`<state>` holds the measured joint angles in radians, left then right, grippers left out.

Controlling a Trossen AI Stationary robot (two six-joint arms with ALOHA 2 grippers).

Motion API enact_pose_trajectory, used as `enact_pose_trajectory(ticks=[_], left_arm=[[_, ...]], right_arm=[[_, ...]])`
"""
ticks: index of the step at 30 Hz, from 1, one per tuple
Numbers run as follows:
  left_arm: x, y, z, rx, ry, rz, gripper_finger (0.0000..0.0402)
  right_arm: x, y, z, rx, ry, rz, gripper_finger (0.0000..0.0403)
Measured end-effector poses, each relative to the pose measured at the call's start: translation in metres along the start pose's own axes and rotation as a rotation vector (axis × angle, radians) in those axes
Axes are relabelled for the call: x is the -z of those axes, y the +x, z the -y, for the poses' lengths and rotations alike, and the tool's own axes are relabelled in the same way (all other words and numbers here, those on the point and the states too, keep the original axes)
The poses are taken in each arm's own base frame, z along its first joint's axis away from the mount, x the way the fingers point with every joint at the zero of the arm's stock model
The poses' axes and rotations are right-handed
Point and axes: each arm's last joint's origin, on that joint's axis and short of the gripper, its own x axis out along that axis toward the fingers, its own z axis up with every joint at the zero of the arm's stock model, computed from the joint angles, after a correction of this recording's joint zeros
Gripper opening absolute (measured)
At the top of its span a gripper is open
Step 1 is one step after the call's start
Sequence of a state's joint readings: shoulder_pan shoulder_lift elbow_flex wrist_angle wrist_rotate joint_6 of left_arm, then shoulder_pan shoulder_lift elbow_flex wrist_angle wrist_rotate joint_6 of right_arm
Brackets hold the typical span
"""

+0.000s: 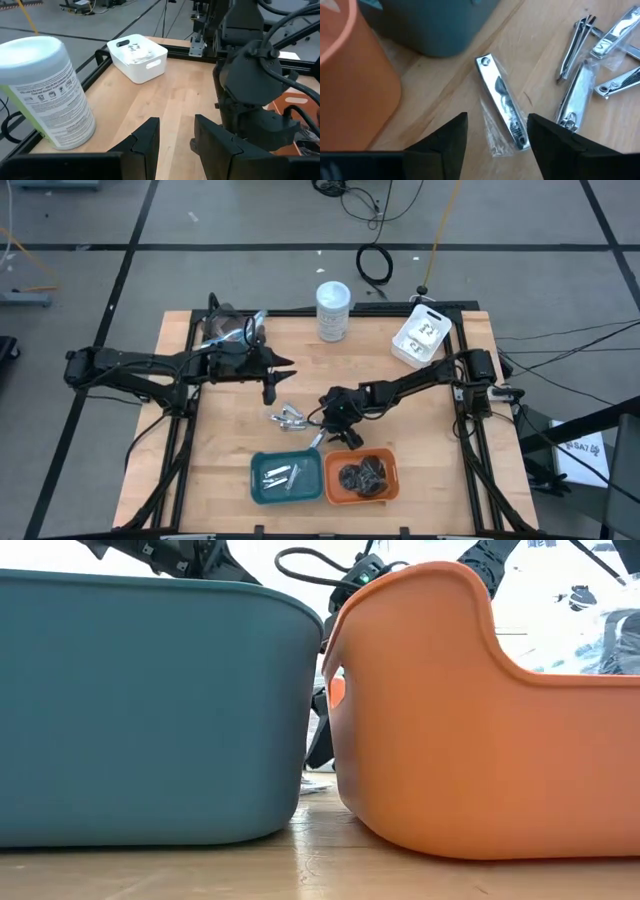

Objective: Pick & Place Travel size toiletries
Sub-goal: Put the silver nail cutter into the green bin

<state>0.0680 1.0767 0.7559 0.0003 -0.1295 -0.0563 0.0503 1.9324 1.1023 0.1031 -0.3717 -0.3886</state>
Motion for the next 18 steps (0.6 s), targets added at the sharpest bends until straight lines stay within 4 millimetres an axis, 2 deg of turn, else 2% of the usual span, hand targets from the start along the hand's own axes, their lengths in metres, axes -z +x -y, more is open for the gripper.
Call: enact_pose_trajectory(ticks=[11,18], left_arm=[[0.001,0.000,-0.001,-0.003,-0.005,-0.006,0.0122],[0.001,0.001,-0.001,-0.003,-0.005,-0.008,0.0122]], right_arm=[[0.001,0.000,0.001,0.001,-0.014,-0.008,0.0129],[0.012,0.008,0.008,0.006,0.014,-0.014,0.0117]])
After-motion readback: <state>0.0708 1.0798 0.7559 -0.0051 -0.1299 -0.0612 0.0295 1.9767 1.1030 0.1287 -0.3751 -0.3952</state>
